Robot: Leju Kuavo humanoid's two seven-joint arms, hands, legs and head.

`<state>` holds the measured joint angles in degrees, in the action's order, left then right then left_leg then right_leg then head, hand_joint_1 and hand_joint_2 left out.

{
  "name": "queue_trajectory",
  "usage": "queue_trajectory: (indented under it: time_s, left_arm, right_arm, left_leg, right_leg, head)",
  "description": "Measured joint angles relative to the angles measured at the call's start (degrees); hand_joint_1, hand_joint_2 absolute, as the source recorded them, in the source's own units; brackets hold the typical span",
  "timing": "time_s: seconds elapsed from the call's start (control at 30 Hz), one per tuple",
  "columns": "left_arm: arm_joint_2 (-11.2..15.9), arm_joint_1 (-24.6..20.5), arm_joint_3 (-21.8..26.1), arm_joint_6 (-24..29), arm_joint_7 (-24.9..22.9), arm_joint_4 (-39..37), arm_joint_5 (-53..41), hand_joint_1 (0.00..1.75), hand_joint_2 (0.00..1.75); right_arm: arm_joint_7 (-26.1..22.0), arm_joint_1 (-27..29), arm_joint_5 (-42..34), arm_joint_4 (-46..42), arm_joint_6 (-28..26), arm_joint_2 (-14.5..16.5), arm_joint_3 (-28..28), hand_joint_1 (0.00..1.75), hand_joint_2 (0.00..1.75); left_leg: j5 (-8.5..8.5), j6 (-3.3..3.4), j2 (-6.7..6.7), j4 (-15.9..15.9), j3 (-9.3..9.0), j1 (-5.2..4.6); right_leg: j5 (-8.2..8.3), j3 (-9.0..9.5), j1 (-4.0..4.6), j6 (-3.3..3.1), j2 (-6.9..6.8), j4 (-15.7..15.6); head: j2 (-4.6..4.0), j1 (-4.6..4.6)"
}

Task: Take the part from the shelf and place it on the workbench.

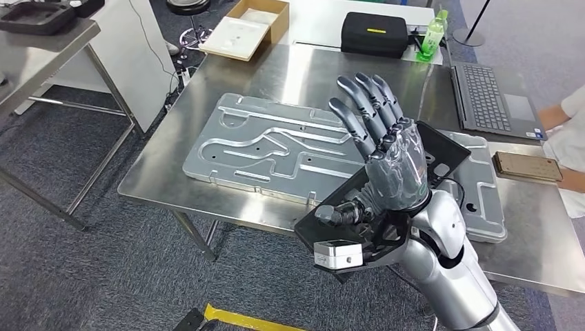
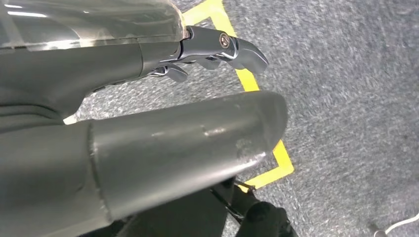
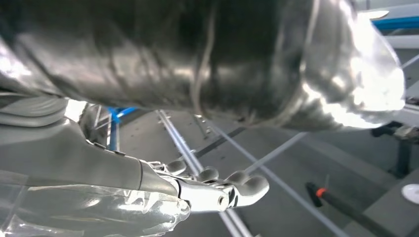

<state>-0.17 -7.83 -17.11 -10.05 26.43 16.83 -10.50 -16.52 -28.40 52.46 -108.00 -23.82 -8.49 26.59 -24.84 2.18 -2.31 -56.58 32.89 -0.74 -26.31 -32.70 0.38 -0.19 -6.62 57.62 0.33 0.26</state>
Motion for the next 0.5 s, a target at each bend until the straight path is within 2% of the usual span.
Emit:
queue_trajectory:
  time_s: [0.03,0.07,0.13,0.17,0.2,0.23,0.27,0.3,0.37,0.4,0.43,0.5]
  left_arm:
    - [0.0,0.1,0.0,-0.1,0.1,0.0,0.0,0.0,0.0]
    - [0.0,0.2,0.0,-0.1,0.1,0.0,0.1,0.0,0.0]
    - [0.0,0.1,0.0,-0.2,0.3,0.0,0.1,0.0,0.0]
    - [0.0,0.1,0.0,0.0,0.3,0.0,0.1,0.0,0.0]
    - [0.0,0.2,0.0,0.2,0.2,0.0,0.2,0.0,0.0]
    - [0.0,0.3,0.1,0.5,0.1,0.0,0.2,0.0,0.0]
    - [0.0,0.5,0.1,0.8,0.0,0.0,0.2,0.0,0.0]
    - [0.0,0.7,0.1,1.1,-0.1,0.0,0.2,0.0,0.0]
    - [0.0,0.7,0.1,1.4,-0.2,0.0,0.3,0.0,0.0]
    - [-0.1,0.7,0.1,1.5,-0.2,0.0,0.3,0.0,0.0]
    - [-0.1,0.7,0.1,1.6,-0.2,0.0,0.3,0.0,0.0]
    - [0.0,1.1,0.2,2.0,-0.4,-0.1,0.4,0.0,0.0]
  right_arm:
    - [0.0,-0.1,0.0,0.0,0.0,0.0,0.1,0.0,0.0]
    - [0.0,-0.2,0.0,-0.1,-0.1,0.0,0.1,0.0,0.0]
    - [0.0,-0.3,-0.1,-0.2,-0.2,0.0,0.3,0.0,0.0]
    - [-0.1,-0.3,-0.3,-0.2,-0.2,0.0,0.5,0.0,0.0]
    - [-0.1,-0.3,-0.5,-0.2,-0.2,0.0,0.6,0.0,0.0]
    - [-0.1,-0.4,-0.7,-0.1,-0.2,0.0,0.9,0.0,0.0]
    - [-0.2,-0.6,-1.0,-0.1,-0.2,0.0,1.1,0.0,0.0]
    - [-0.2,-0.8,-1.1,-0.1,-0.2,0.0,1.4,0.0,0.0]
    - [-0.2,-1.2,-1.3,-0.1,-0.2,-0.1,1.8,0.0,0.0]
    - [-0.3,-1.3,-1.4,-0.1,-0.2,-0.1,1.9,0.0,0.0]
    - [-0.3,-1.4,-1.6,-0.1,-0.1,-0.1,2.0,0.0,0.0]
    - [-0.4,-1.8,-1.9,-0.1,0.1,-0.1,2.5,0.0,0.0]
  left_leg:
    - [0.23,0.24,0.6,0.3,-0.16,0.19]
    - [0.44,0.47,1.14,0.6,-0.33,0.39]
    - [0.61,0.78,2.24,0.7,-0.31,0.47]
    - [0.61,0.87,2.89,0.6,-0.2,0.45]
    - [0.6,0.92,3.61,0.5,-0.13,0.44]
    - [0.54,0.89,4.39,0.3,-0.08,0.46]
    - [0.45,0.79,5.18,0.1,-0.06,0.49]
    - [0.3,0.62,5.91,-0.2,-0.05,0.53]
    - [-0.06,0.14,7.3,-1.0,0.38,0.52]
    - [-0.15,-0.15,7.91,-1.3,0.72,0.59]
    - [-0.15,-0.46,8.52,-1.5,1.06,0.7]
    - [-0.13,-1.12,9.31,-1.6,1.44,0.98]
  right_leg:
    - [-0.67,-0.27,-0.02,0.29,0.67,0.8]
    - [-1.89,-1.09,-0.07,0.55,1.95,2.6]
    - [-5.45,-4.42,-0.33,0.85,5.16,9.5]
    - [-6.86,-6.32,-0.46,0.9,5.9,13.2]
    - [-7.36,-7.6,-0.58,0.96,6.23,15.7]
    - [-6.74,-7.94,-0.68,0.98,6.39,16.1]
    - [-5.08,-7.17,-0.81,0.97,6.61,14.3]
    - [-2.87,-5.57,-0.97,0.94,7.25,10.9]
    - [-0.2,-2.48,-1.32,0.84,9.75,4.2]
    - [0.13,-1.7,-1.39,0.79,10.65,2.4]
    - [-0.12,-1.46,-1.33,0.69,10.99,1.8]
    - [-0.08,-1.3,-1.27,0.22,9.87,1.5]
  head:
    - [0.0,0.0]
    - [0.0,0.01]
    - [0.0,0.01]
    - [0.0,0.02]
    - [0.0,0.02]
    - [0.0,0.02]
    - [0.0,0.02]
    - [0.0,0.02]
    - [0.0,0.01]
    - [0.0,0.01]
    - [0.0,0.0]
    - [0.0,0.01]
